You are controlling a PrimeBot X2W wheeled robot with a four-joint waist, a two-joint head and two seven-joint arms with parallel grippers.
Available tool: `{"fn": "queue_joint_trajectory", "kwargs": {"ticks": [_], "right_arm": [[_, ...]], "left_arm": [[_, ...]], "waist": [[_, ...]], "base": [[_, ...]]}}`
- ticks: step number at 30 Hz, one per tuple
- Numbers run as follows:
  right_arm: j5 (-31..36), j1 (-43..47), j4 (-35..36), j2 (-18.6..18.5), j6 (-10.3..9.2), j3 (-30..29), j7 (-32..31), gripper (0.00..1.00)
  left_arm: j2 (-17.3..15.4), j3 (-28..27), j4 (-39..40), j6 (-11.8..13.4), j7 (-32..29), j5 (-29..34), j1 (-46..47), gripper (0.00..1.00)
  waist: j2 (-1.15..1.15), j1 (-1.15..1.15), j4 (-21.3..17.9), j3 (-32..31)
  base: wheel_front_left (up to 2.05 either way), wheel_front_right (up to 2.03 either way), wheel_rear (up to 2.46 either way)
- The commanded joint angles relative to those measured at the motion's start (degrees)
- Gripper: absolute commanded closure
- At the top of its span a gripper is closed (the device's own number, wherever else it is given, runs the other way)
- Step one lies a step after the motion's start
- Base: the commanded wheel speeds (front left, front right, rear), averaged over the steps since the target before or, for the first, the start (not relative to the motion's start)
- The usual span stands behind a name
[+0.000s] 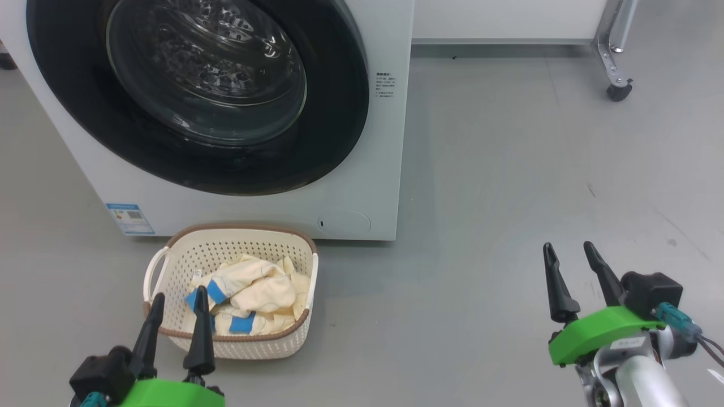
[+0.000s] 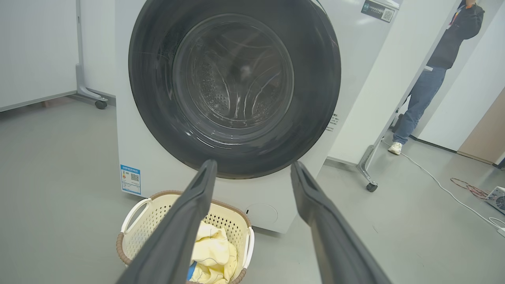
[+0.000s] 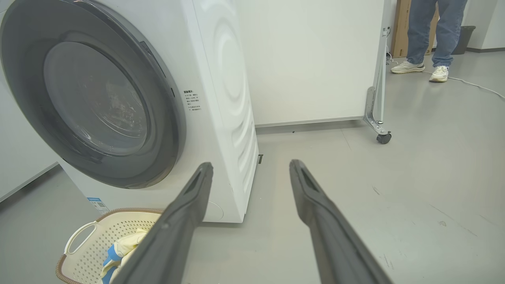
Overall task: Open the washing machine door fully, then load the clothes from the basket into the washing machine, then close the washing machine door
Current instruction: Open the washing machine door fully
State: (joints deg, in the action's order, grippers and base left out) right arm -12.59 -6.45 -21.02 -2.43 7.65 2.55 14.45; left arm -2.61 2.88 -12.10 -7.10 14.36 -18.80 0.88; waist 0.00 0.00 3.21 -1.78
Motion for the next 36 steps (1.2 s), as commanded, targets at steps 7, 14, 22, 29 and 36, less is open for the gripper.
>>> {"fn": "queue_joint_trajectory", "kwargs": {"ticks": [7,14,22,29,36], "right_arm": [[0.17,-3.04,1.83,-0.44,-0.16,1.33,0.55,0.0],[0.14,-3.03,1.83,-0.44,-0.16,1.48,0.55,0.0],[0.24,-2.99,1.83,-0.44,-0.16,1.58,0.55,0.0],[-0.21,-3.06,1.59,-0.44,-0.16,1.96,0.55,0.07],[-2.04,-3.03,3.15,-0.44,-0.16,2.42,0.55,1.0]], "left_arm": [[-0.44,-1.85,2.06,-0.38,0.63,0.42,2.12,0.0],[-0.4,-1.74,2.03,-0.38,0.63,0.32,2.0,0.0],[-0.36,-1.89,1.95,-0.38,0.63,0.45,1.95,0.0],[-0.33,-1.79,1.89,-0.38,0.63,0.45,1.92,0.0],[-0.31,-1.68,2.0,-0.38,0.63,0.38,2.0,0.0]], "waist": [[0.0,0.0,0.03,0.16],[0.0,0.0,0.05,0.13],[0.0,0.0,0.11,0.02],[0.0,0.0,0.11,-0.01],[0.0,0.0,0.42,0.24]], "base": [[0.0,0.0,0.0],[0.0,0.0,0.0],[0.0,0.0,0.0],[0.0,0.0,0.0],[0.0,0.0,0.0]]}}
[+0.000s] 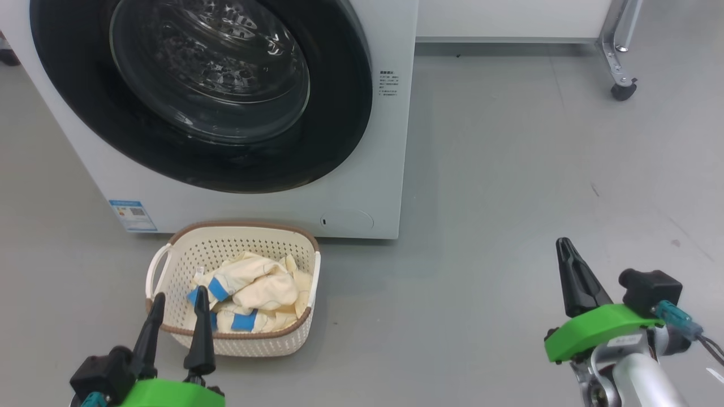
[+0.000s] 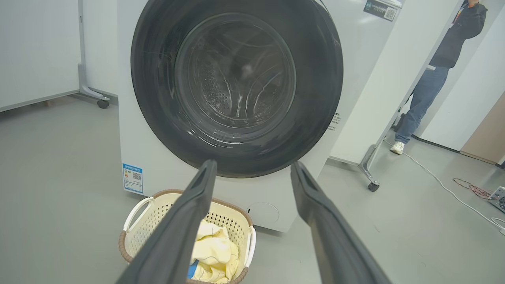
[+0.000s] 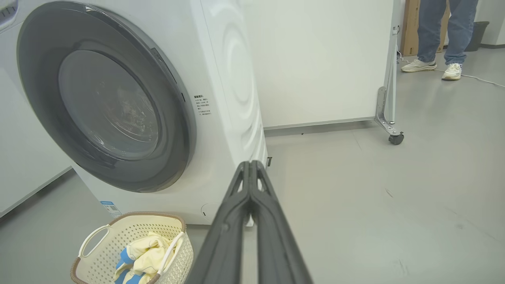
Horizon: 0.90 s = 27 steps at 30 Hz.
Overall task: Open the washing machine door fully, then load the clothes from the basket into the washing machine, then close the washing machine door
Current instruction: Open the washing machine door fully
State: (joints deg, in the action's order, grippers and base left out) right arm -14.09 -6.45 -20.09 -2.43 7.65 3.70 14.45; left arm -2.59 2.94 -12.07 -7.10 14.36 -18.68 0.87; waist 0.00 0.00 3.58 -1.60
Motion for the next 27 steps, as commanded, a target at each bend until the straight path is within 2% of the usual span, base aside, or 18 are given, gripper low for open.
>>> {"fn": "queue_joint_trajectory", "kwargs": {"ticks": [1,5,11,17,21,27], "right_arm": [[-1.22,-2.96,2.59,-0.44,-0.16,1.31,0.55,1.0],[-5.43,-2.63,3.12,-0.44,-0.16,1.48,0.55,1.0],[-15.72,-3.81,3.26,-0.44,-0.16,1.38,0.55,1.0],[-31.0,-7.29,1.79,-0.44,-0.16,2.8,0.14,1.0],[-39.36,-11.68,0.74,-0.44,-0.16,2.15,-2.64,1.0],[-41.22,-18.6,-0.57,-0.44,-0.16,-0.98,-7.96,1.0]], "left_arm": [[-0.33,-1.71,2.01,-0.38,0.63,0.25,1.99,0.0],[-0.33,-1.48,2.13,-0.38,0.63,0.2,1.98,0.0],[-0.32,-0.84,2.61,-0.38,0.63,-0.07,2.79,0.0],[-0.57,0.69,2.64,-0.38,0.63,-0.28,4.76,0.0],[-0.63,1.85,2.83,-0.38,0.63,-0.66,6.87,0.0],[-0.95,3.34,2.78,-0.38,0.63,-1.73,9.38,0.0]], "waist": [[0.0,0.0,0.11,0.15],[0.0,0.0,0.43,0.67],[0.0,0.0,1.22,3.05],[0.0,0.0,2.4,6.6],[0.0,0.0,3.31,9.56],[0.0,0.0,4.6,13.51]], "base": [[0.0,0.0,0.0],[0.0,0.0,0.0],[0.0,0.0,0.0],[0.0,0.0,0.0],[0.0,0.0,0.0],[0.0,0.0,0.0]]}}
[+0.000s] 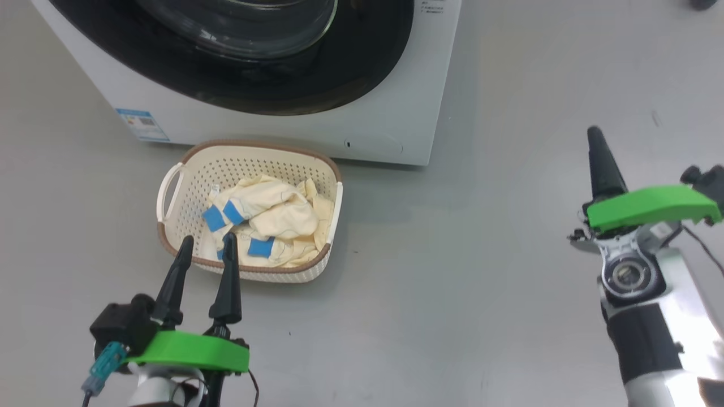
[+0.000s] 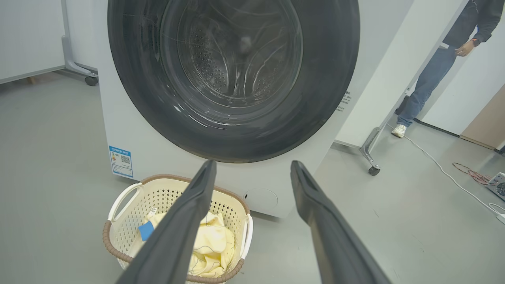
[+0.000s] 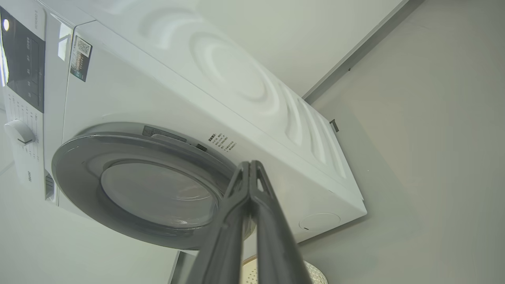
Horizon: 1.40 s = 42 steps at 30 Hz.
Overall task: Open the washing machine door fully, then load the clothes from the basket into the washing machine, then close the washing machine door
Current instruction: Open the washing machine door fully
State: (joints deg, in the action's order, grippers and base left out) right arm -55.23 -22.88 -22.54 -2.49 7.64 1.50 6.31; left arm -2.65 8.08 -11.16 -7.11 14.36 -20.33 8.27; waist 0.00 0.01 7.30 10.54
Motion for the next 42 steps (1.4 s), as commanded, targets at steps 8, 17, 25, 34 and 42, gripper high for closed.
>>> {"fn": "queue_joint_trajectory", "kwargs": {"ticks": [8,17,25,34,42], "right_arm": [[1.87,-15.34,2.31,-0.39,-0.15,-3.63,-7.75,1.0],[0.97,-28.32,-1.28,-0.39,-0.15,-5.4,-14.47,1.0],[-0.41,-37.95,-6.57,-0.39,-0.15,-5.73,-18.77,1.0],[-4.59,-46.47,-13.81,-0.39,-0.15,-5.61,-23.69,1.0],[-4.81,-51.75,-19.17,-0.39,-0.15,-4.5,-25.73,1.0]], "left_arm": [[-0.94,0.9,1.83,-0.37,0.63,-2.06,6.65,0.0],[-1.17,2.73,1.77,-0.37,0.63,-3.81,9.97,0.0],[-1.08,3.78,1.94,-0.37,0.63,-4.92,11.31,0.0],[-0.88,5.05,1.89,-0.37,0.63,-5.63,12.44,0.0],[-0.74,5.35,1.26,-0.37,0.63,-5.13,13.22,0.0]], "waist": [[0.0,-0.01,4.07,7.79],[0.0,-0.01,6.45,12.09],[0.0,-0.01,8.36,14.88],[0.0,-0.01,10.32,16.86],[0.0,-0.01,11.24,18.13]], "base": [[0.0,0.0,0.0],[0.0,0.0,0.0],[0.0,0.0,0.0],[0.0,0.0,0.0],[0.0,0.0,0.0]]}}
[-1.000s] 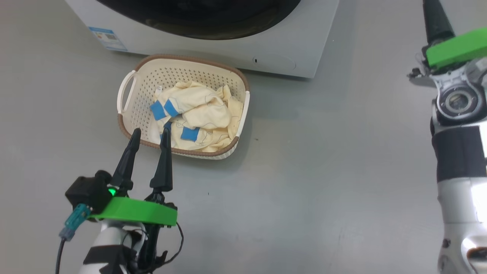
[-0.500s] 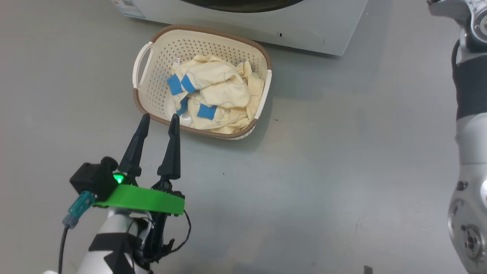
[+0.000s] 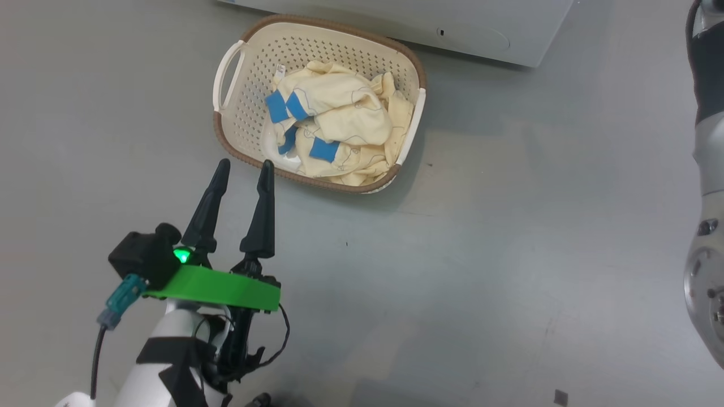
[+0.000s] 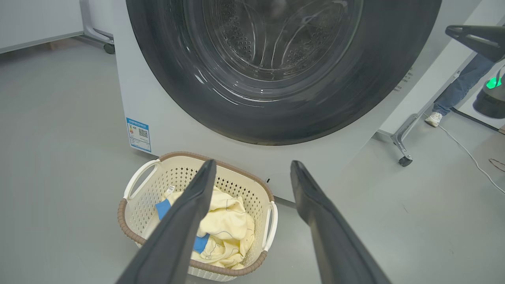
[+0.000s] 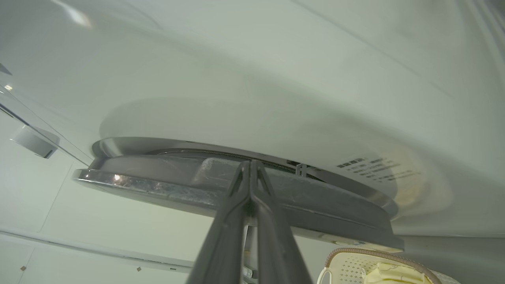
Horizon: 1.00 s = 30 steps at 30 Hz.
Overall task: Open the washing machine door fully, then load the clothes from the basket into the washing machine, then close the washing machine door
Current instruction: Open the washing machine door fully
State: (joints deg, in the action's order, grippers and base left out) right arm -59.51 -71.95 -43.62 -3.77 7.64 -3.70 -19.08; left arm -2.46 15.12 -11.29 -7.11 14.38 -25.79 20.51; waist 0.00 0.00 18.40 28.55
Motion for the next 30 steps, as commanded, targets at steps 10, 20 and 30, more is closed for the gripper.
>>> {"fn": "queue_joint_trajectory", "kwargs": {"ticks": [10,20,30], "right_arm": [[1.02,-9.14,-6.78,0.89,-0.15,1.3,-0.34,1.0],[0.24,-15.08,-15.48,0.86,-0.15,-1.2,-0.68,1.0],[-0.76,-17.97,-20.37,0.87,-0.15,-1.21,-2.75,1.0]], "left_arm": [[-0.61,-0.77,0.83,-0.37,0.62,0.89,1.47,0.0],[-0.46,-0.14,0.48,-0.37,0.62,0.37,2.21,0.0],[-0.43,0.44,0.33,-0.37,0.62,-0.36,2.58,0.0]], "waist": [[0.0,0.0,1.95,1.43],[0.0,0.0,3.45,2.73],[0.0,0.0,4.17,3.17]], "base": [[0.0,0.0,0.0],[0.0,0.0,0.0],[0.0,0.0,0.0]]}}
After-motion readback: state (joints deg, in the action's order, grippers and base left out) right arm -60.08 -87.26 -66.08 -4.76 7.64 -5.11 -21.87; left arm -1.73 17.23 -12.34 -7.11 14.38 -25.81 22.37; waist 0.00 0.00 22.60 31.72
